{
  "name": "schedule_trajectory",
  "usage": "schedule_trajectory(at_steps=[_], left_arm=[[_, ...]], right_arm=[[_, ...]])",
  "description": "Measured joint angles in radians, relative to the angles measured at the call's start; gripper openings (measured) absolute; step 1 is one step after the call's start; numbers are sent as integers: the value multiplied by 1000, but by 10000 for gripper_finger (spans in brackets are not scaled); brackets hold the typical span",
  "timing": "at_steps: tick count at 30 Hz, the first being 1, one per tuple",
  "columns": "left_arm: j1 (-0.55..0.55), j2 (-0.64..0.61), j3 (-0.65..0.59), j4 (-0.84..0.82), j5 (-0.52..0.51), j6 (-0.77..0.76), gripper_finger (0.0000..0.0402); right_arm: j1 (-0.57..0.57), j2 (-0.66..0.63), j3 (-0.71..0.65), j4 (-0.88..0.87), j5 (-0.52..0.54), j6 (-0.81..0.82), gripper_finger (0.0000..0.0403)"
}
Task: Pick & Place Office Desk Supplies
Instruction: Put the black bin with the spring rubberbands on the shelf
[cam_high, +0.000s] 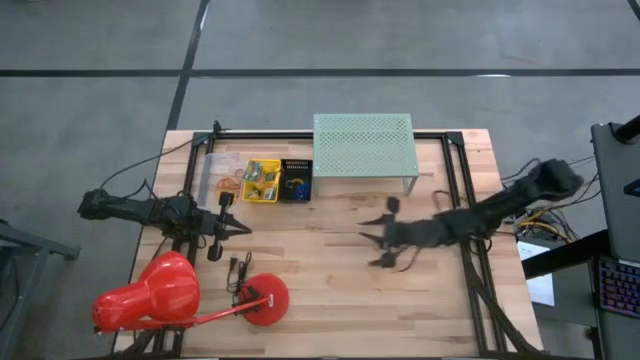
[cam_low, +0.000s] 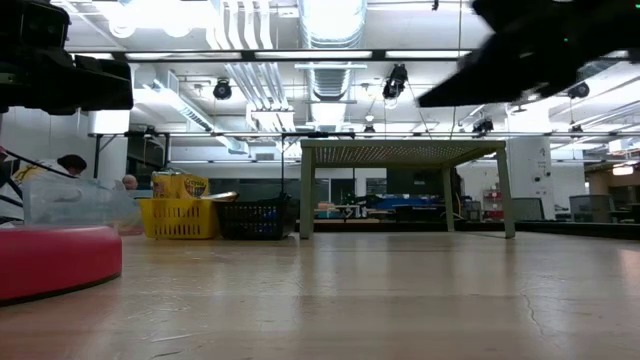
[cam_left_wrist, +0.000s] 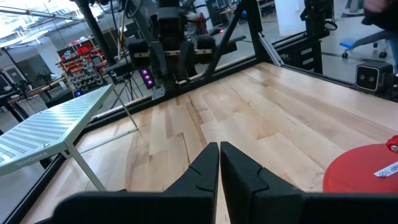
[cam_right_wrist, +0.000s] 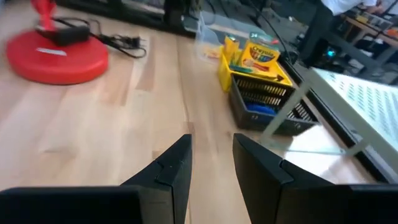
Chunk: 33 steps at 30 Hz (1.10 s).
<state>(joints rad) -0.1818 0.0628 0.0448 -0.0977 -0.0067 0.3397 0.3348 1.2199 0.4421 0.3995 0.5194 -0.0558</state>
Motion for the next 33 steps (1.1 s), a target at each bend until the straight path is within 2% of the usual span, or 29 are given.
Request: schedule_trajectory(at_steps=[6, 10, 15, 18, 22, 25, 27, 33], left_arm=[[0, 0, 0, 0, 0, 0, 19], [0, 0, 0, 0, 0, 0, 19], [0, 0, 0, 0, 0, 0, 19], [0, 0, 0, 0, 0, 0, 19], [0, 0, 0, 0, 0, 0, 19], [0, 0, 0, 0, 0, 0, 19], [0, 0, 0, 0, 0, 0, 19], [0, 0, 0, 0, 0, 0, 19]], right_arm=[[-68, 328, 264, -4, 57, -86, 114], [-136, 456, 401, -76, 30, -119, 114], [-217, 542, 553, -258, -102, -21, 123], [-249, 587, 632, -339, -115, 36, 139], [-273, 655, 717, -372, -106, 94, 162], [-286, 709, 784, -398, -96, 16, 175], [-289, 744, 821, -417, -46, -24, 180], [-293, 858, 946, -440, 17, -49, 189]])
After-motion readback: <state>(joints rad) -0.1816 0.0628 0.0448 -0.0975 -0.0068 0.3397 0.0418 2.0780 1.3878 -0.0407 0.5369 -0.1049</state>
